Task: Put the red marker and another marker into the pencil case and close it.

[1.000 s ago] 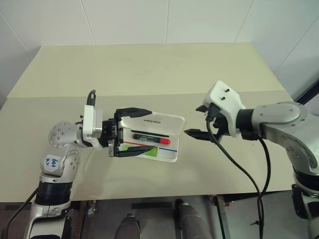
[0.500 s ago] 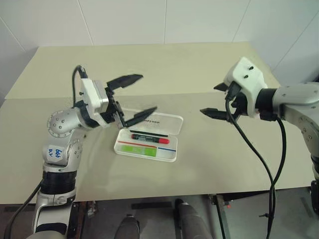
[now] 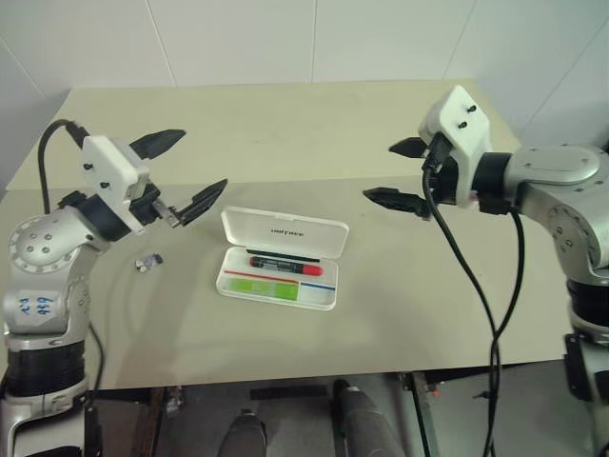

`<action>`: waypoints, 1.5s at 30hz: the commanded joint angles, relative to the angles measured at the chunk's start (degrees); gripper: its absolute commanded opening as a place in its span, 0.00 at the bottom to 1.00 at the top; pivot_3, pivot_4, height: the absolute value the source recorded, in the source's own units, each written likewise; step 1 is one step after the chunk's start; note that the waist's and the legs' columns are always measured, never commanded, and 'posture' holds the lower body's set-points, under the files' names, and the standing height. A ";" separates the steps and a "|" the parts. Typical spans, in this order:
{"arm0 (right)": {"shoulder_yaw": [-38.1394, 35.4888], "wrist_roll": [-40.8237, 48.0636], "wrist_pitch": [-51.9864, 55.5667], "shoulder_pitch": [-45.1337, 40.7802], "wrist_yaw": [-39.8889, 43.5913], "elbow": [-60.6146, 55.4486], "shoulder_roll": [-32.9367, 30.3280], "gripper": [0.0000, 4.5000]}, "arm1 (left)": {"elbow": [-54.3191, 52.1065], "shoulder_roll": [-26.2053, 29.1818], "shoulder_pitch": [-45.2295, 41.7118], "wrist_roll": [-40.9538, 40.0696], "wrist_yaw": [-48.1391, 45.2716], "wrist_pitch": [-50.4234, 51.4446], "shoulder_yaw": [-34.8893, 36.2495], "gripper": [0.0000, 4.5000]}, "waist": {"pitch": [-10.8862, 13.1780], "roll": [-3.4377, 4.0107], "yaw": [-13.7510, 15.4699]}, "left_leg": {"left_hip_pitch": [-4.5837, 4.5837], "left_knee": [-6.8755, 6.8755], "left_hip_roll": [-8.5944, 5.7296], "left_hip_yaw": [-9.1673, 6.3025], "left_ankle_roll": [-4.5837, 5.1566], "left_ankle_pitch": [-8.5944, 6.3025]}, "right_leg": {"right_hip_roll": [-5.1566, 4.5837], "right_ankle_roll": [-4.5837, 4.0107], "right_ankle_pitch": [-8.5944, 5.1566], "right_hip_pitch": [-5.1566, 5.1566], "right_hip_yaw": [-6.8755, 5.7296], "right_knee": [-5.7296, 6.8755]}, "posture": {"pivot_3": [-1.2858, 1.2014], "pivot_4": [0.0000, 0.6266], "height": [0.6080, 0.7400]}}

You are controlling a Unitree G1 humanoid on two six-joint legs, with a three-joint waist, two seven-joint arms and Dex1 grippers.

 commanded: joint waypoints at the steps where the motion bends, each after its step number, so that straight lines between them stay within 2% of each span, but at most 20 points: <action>1: -4.99 7.99 4.20 -1.53 -1.59 -5.63 5.07 0.99 | 2.19 3.13 4.02 1.16 -0.82 -1.41 4.91 1.00 | 0.02 0.03 -0.06 | 0.00 -0.02 0.00 0.00 0.01 -0.01 | 0.00 0.00 0.00 -0.06 0.00 0.05 | 0.52 0.24 1.00; 5: -4.69 10.80 6.81 0.09 -3.43 -8.70 6.95 0.99 | 4.73 4.85 7.42 1.20 -3.19 -3.95 6.70 1.00 | 0.04 0.04 0.61 | -0.20 0.01 0.00 -0.06 0.01 0.00 | 0.01 0.01 0.00 -0.32 -0.01 0.19 | 0.52 0.24 1.00; 9: -3.29 10.29 6.96 2.67 -4.23 -8.48 6.29 0.99 | 10.87 9.70 12.94 2.40 -8.69 -7.42 9.39 1.00 | 0.01 -0.01 0.43 | -0.32 0.03 -0.01 -0.05 -0.02 -0.01 | -0.01 -0.04 -0.02 -0.38 -0.02 0.34 | 0.52 0.24 1.00; 15: -3.01 10.27 6.78 3.83 -4.49 -8.71 5.68 0.99 | 17.36 12.73 15.92 5.17 -10.28 -9.42 8.59 1.00 | 0.04 0.04 0.23 | -0.34 0.00 0.00 0.00 -0.01 -0.02 | -0.01 -0.15 -0.08 -0.52 -0.02 0.43 | 0.52 0.24 1.00; 24: -2.86 10.69 7.60 4.81 -5.53 -9.60 5.04 0.99 | 29.48 10.97 7.53 7.32 -9.11 -10.87 3.04 1.00 | 0.04 0.02 0.27 | -0.21 0.08 -0.01 0.01 -0.01 -0.01 | -0.01 -0.10 -0.05 -0.49 -0.02 0.49 | 0.52 0.24 1.00; 29: -2.94 10.58 7.96 5.14 -6.02 -9.92 4.35 0.99 | 35.41 8.98 0.13 5.47 -9.64 -4.96 0.46 1.00 | 0.03 0.02 0.27 | -0.20 0.05 0.00 0.00 0.00 -0.01 | 0.01 -0.01 0.00 -0.50 -0.03 0.76 | 0.52 0.24 1.00; 35: -3.94 11.03 9.34 5.73 -7.28 -11.12 3.55 0.99 | 34.45 10.43 -1.07 3.41 -13.22 3.45 -0.09 1.00 | 0.03 0.02 -0.03 | -0.19 0.00 0.00 0.01 0.01 -0.01 | 0.01 0.00 0.00 -0.52 -0.03 0.77 | 0.52 0.24 1.00; 40: -4.97 11.85 10.79 6.73 -8.54 -12.58 3.14 0.99 | 35.16 12.90 0.36 2.32 -19.39 2.42 0.63 1.00 | 0.02 -0.01 0.11 | -0.20 0.04 0.00 0.01 0.00 -0.01 | 0.01 -0.01 0.00 -0.52 -0.03 0.77 | 0.52 0.24 1.00; 45: -5.11 12.13 11.12 7.09 -9.26 -12.93 2.85 0.99 | 39.25 14.40 -0.55 4.06 -20.93 1.28 -0.98 1.00 | 0.03 0.00 0.14 | -0.17 0.04 0.00 0.01 0.00 -0.01 | 0.00 -0.02 -0.01 -0.52 -0.02 0.78 | 0.52 0.24 1.00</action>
